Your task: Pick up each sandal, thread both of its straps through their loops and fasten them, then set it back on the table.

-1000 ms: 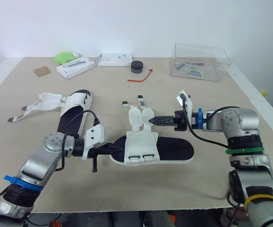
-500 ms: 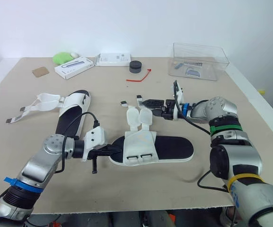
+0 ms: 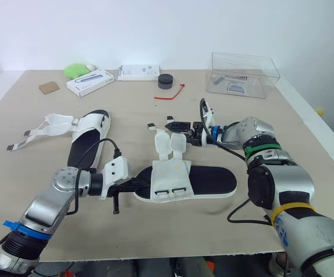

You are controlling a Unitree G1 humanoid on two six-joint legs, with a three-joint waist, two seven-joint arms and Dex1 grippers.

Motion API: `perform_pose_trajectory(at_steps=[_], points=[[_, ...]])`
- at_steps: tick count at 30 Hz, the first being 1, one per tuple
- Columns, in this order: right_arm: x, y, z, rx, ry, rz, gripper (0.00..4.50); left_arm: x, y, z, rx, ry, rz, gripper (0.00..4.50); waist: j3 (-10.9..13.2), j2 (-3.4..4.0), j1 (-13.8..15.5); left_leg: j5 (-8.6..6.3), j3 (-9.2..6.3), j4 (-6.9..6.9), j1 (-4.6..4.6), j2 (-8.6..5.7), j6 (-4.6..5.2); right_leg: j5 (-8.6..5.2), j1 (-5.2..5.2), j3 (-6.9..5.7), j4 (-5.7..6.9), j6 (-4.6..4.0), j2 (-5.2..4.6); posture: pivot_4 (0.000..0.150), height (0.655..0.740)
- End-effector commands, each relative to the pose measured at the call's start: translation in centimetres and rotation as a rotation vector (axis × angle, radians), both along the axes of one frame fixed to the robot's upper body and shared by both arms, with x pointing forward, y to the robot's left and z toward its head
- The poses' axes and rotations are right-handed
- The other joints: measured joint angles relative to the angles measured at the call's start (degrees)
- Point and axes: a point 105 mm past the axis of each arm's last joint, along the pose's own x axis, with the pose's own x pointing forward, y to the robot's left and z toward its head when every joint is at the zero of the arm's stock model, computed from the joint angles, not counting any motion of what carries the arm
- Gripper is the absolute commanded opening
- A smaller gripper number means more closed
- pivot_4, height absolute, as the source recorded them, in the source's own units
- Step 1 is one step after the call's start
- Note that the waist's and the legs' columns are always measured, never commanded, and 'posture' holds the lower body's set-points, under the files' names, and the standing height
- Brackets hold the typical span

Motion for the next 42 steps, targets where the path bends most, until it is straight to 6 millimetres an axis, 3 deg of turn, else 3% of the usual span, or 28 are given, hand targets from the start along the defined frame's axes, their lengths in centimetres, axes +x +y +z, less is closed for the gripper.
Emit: perform_pose_trajectory(at_steps=[1, 6, 7, 10, 16, 24, 28, 32, 37, 40, 42], points=[[0.6, 0.6, 2.2, 0.03, -0.064, -0.004, 4.5, -0.1, 0.1, 0.3, 0.009, -0.023, 0.002, 0.03, 0.0, 0.0, 0.0, 0.0, 0.0, 0.0, 0.0, 0.0, 0.0, 0.0, 0.0, 0.0, 0.0, 0.0, 0.0, 0.15, 0.74], [0.6, 0.8, 2.4, 0.036, -0.066, -0.004, 4.5, -0.1, -0.1, 0.3, 0.002, -0.024, 0.003, 0.03, 0.0, 0.0, -0.01, 0.0, 0.0, -0.01, 0.0, 0.0, 0.0, 0.0, 0.0, 0.0, 0.0, 0.0, 0.0, 0.15, 0.74], [0.6, 0.9, 2.4, 0.031, -0.067, -0.002, 4.25, -0.1, -0.1, 0.2, 0.001, -0.023, 0.004, 0.01, 0.0, 0.0, -0.01, 0.0, 0.0, -0.01, 0.0, 0.0, 0.0, 0.0, 0.0, 0.0, 0.0, 0.0, 0.0, 0.15, 0.74], [0.7, 0.9, 2.1, 0.015, -0.069, -0.002, 3.17, -0.2, -0.2, 0.2, -0.003, -0.022, 0.005, 0.0, 0.0, 0.0, -0.01, 0.0, 0.01, -0.01, 0.0, -0.01, 0.0, 0.0, 0.0, 0.0, 0.0, 0.0, -0.02, 0.15, 0.74], [1.0, 0.6, 2.7, -0.014, -0.162, 0.007, 0.06, -0.3, -0.3, 0.0, -0.004, -0.018, 0.01, 0.0, 0.0, 0.0, -0.01, 0.0, 0.0, -0.02, 0.0, -0.01, 0.0, 0.0, 0.0, 0.0, -0.01, 0.0, -0.01, 0.15, 0.74], [0.4, 1.0, 3.9, -0.183, -0.538, 0.201, 0.06, -0.4, -0.3, -0.1, -0.007, -0.017, 0.015, 0.0, 0.01, 0.01, -0.02, 0.0, -0.02, -0.02, 0.0, -0.01, 0.0, 0.0, 0.0, -0.02, -0.01, 0.01, -0.01, 0.15, 0.74], [-1.4, 1.5, 4.0, -0.36, -0.927, 0.336, 0.06, -0.6, -0.3, -0.2, -0.008, -0.013, 0.016, 0.0, 0.01, 0.02, 0.02, -0.01, -0.06, -0.05, -0.01, -0.01, -0.02, 0.01, -0.01, -0.07, -0.02, 0.03, -0.03, 0.15, 0.74], [-2.9, 1.8, 4.7, -0.434, -1.205, 0.355, 0.06, -0.5, -0.4, -0.3, -0.008, -0.01, 0.016, 0.0, 0.01, 0.03, 0.03, -0.03, -0.04, -0.08, 0.0, -0.01, -0.05, 0.01, -0.03, -0.06, -0.02, 0.03, -0.05, 0.15, 0.74], [-6.7, 2.5, 5.3, -0.586, -1.742, 0.45, 0.06, -0.3, -0.5, -0.3, -0.007, -0.011, 0.008, 0.0, 0.01, 0.03, 0.14, -0.03, -0.04, -0.08, 0.04, -0.01, -0.06, 0.0, -0.01, -0.07, -0.01, 0.03, -0.03, 0.15, 0.74], [-10.7, 2.5, 3.4, -0.74, -2.258, 0.711, 0.06, -0.3, -0.6, -0.3, -0.006, -0.011, 0.0, 0.0, 0.02, 0.03, 0.22, -0.02, 0.02, -0.07, 0.08, -0.03, -0.07, 0.01, 0.0, -0.02, -0.01, 0.04, -0.04, 0.15, 0.74], [-11.9, 2.0, 1.8, -0.769, -2.442, 0.877, 0.06, -0.2, -0.6, -0.3, -0.005, -0.01, -0.004, 0.0, 0.02, 0.02, 0.18, -0.02, 0.04, -0.08, 0.14, -0.08, -0.06, -0.02, 0.05, -0.03, -0.02, 0.09, -0.06, 0.15, 0.74]])
